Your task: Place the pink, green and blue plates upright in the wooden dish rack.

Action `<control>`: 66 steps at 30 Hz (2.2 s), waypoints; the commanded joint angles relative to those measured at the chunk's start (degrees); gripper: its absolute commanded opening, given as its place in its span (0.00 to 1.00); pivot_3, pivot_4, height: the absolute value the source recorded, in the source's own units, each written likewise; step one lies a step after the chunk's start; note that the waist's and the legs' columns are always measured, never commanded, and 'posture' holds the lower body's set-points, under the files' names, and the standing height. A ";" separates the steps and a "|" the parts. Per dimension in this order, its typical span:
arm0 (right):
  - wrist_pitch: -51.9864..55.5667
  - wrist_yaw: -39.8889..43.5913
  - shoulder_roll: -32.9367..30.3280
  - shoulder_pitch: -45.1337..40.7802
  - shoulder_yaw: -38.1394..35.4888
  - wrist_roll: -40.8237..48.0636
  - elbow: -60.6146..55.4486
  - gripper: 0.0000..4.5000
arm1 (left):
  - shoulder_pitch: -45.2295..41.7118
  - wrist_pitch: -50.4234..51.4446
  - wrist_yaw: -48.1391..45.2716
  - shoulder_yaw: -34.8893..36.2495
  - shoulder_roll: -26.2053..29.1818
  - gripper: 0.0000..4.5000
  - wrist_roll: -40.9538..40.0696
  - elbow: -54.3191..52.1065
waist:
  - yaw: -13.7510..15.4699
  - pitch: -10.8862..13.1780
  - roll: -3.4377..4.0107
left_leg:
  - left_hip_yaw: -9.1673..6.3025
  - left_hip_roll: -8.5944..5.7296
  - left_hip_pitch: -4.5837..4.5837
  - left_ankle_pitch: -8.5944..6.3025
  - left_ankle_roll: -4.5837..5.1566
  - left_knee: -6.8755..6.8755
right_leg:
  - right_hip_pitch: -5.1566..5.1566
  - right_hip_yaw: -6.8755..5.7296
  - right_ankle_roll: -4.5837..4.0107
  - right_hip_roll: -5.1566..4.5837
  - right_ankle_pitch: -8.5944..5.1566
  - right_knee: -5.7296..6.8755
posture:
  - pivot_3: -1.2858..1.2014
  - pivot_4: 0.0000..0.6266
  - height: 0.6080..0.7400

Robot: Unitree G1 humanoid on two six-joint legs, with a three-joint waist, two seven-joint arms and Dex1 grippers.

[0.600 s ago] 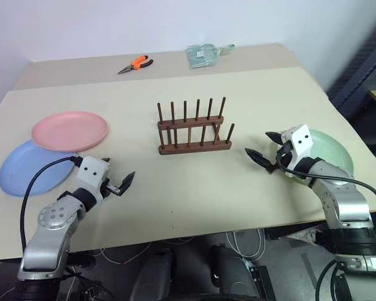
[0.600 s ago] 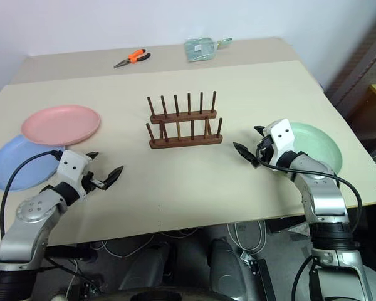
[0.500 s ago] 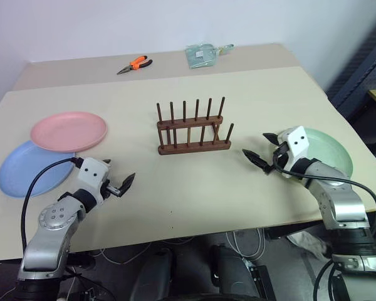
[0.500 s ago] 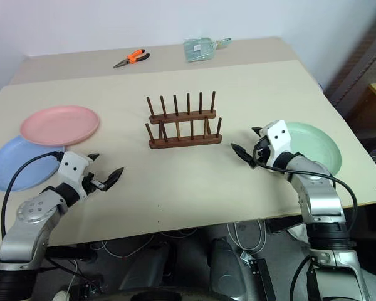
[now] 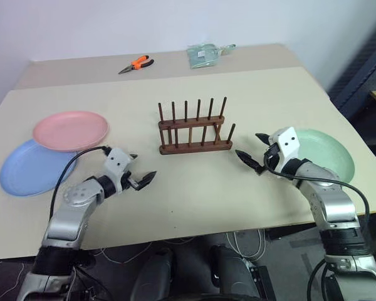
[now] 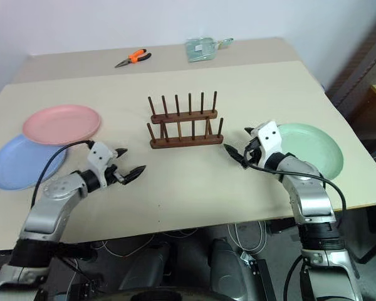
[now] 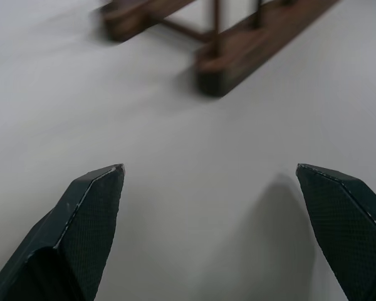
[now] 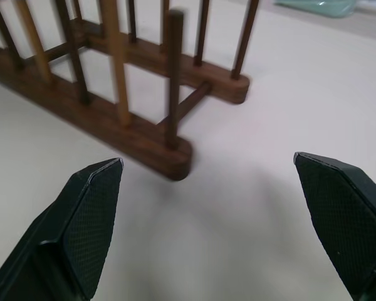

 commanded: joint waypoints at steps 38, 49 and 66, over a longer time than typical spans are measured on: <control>-0.72 3.23 -9.47 11.36 -6.50 0.37 -9.02 0.45 | 6.96 2.81 -20.10 -3.50 12.52 0.71 0.05 -6.05 | -1.12 -0.09 0.00 | 0.23 0.19 0.17 -0.06 0.10 -0.10 | 0.01 0.27 0.12 0.07 0.07 0.00 | 0.52 0.24 0.99; 6.66 5.53 -7.65 13.41 2.71 1.57 -19.70 0.00 | 13.80 16.57 -15.62 -4.83 10.04 0.01 -7.54 -23.06 | 0.34 -0.13 0.00 | 0.28 0.24 0.07 -0.10 0.14 0.02 | 0.04 0.22 0.00 0.04 -0.13 -0.12 | 0.52 0.24 0.99; -0.80 -6.91 4.35 -6.04 12.47 -14.02 7.57 0.00 | 2.65 5.29 15.84 -2.76 -8.93 0.01 4.78 0.15 | -0.56 -0.57 -0.20 | 0.39 0.24 0.27 -0.10 0.15 0.09 | 0.19 0.21 0.03 0.10 0.11 -0.02 | 0.52 0.24 0.99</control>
